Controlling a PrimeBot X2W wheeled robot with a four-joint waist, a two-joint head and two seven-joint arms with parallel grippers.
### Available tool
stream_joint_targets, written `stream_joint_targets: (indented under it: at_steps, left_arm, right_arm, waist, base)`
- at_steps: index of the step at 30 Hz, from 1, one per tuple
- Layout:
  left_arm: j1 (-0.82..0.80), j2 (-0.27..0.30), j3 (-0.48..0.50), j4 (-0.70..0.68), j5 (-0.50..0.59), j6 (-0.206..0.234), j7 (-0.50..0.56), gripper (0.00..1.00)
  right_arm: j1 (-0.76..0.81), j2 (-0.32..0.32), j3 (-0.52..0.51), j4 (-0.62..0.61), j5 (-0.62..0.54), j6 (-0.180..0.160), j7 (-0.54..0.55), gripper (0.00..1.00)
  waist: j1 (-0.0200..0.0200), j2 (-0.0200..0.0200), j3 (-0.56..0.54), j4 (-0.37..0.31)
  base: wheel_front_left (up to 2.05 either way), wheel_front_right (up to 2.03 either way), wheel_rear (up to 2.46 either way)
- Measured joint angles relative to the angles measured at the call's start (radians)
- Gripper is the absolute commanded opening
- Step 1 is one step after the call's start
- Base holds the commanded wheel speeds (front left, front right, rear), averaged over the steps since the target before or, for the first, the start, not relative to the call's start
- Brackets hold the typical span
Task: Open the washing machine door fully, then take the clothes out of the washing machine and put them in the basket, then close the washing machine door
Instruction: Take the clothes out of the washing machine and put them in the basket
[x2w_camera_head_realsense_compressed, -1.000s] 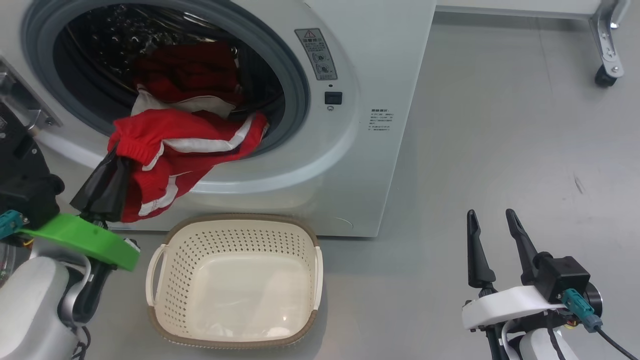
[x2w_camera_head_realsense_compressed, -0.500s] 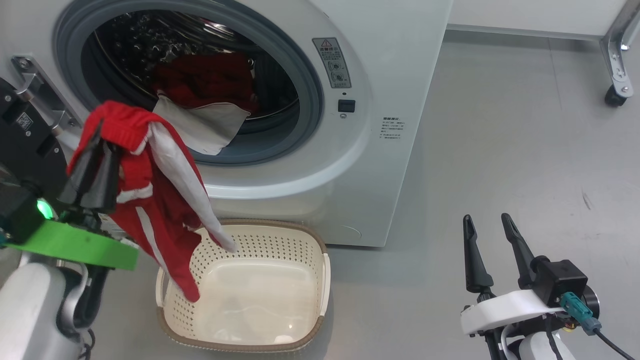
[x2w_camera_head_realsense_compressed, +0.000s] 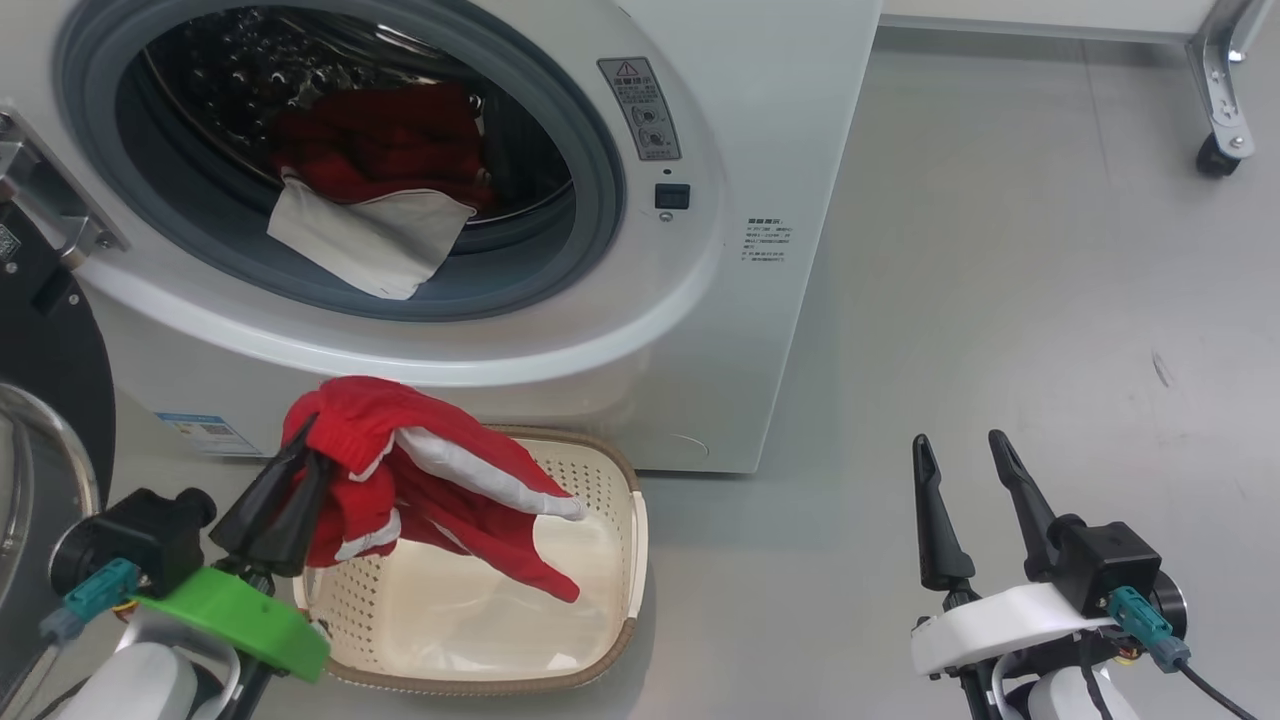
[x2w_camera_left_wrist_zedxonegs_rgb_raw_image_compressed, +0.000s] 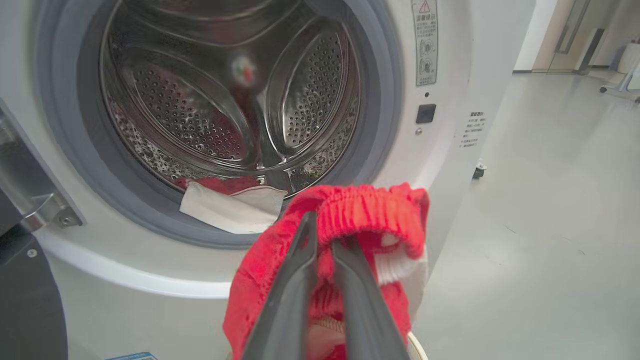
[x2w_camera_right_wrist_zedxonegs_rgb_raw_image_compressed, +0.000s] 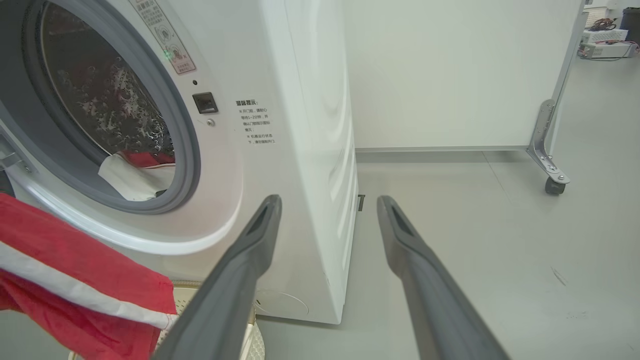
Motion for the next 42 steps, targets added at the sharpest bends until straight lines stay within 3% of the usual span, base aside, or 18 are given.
stream_joint_targets:
  at_steps: [14, 42]
  left_arm:
    - [-0.006, -0.003, -0.095, 0.113, 0.007, 0.0, 0.0, 0.0]
    - [-0.261, 0.017, -0.15, 0.411, -0.064, 0.0, 0.013, 0.0]
  right_arm:
    - [-0.027, 0.0, 0.05, -0.023, -0.014, -0.004, 0.0, 1.0]
    - [-0.142, -0.002, 0.119, -0.098, -0.019, -0.05, 0.0, 1.0]
  waist:
    - [0.0, 0.0, 0.103, -0.055]
    - [0.0, 0.0, 0.399, -0.199]
  base:
    - [0.0, 0.0, 0.0]
    - [0.0, 0.0, 0.0]
